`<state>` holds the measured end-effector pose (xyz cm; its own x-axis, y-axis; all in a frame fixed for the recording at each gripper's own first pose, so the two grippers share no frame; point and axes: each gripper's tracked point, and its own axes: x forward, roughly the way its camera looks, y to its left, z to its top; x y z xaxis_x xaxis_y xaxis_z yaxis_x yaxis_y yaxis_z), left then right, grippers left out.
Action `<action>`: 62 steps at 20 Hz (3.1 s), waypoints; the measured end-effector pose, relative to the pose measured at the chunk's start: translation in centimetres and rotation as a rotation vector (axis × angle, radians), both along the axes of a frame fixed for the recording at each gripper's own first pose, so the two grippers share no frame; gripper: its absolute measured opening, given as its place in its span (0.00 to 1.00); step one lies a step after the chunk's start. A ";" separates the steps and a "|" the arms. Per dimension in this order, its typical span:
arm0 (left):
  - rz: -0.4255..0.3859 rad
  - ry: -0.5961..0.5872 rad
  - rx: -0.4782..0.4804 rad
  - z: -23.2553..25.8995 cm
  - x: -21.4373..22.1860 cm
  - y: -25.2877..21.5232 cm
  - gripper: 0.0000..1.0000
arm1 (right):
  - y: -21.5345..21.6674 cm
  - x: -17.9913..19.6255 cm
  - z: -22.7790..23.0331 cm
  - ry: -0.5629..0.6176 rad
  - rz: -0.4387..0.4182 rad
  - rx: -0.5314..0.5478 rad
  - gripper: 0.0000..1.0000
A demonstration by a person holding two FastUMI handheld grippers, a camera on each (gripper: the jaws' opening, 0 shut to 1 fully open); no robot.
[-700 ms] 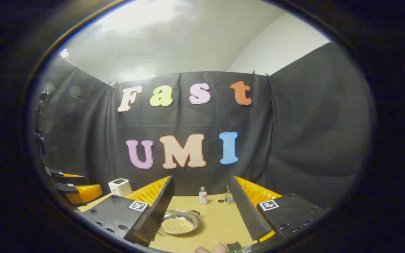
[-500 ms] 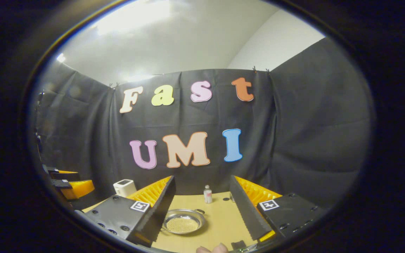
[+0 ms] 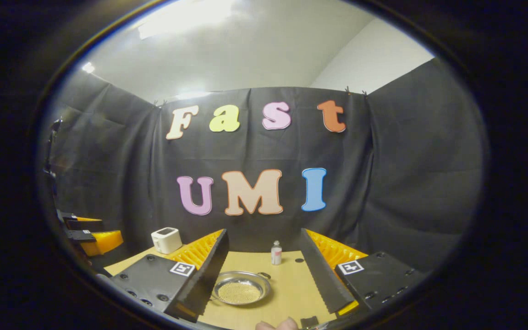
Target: First push the handle of the pot to place it horizontally, then grasp the pot with both hands and set it on the induction cooktop.
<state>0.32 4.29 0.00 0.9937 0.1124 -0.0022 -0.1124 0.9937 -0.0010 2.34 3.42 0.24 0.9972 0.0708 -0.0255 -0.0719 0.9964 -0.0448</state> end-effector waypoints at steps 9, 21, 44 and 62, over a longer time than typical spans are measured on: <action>0.021 0.008 -0.008 -0.8 1.2 2.6 0.92 | 1.8 1.6 -1.9 0.041 0.007 -0.024 0.93; -0.020 0.061 -0.051 -4.1 5.7 6.9 0.92 | 6.7 4.8 -5.1 0.089 -0.030 -0.039 0.61; -0.007 0.127 -0.073 -7.7 16.6 9.3 0.91 | 8.2 10.8 -21.6 0.426 0.022 0.035 0.02; -0.286 0.264 -0.102 -16.3 25.8 14.5 0.91 | 13.5 6.8 -43.6 0.867 -0.295 0.120 0.02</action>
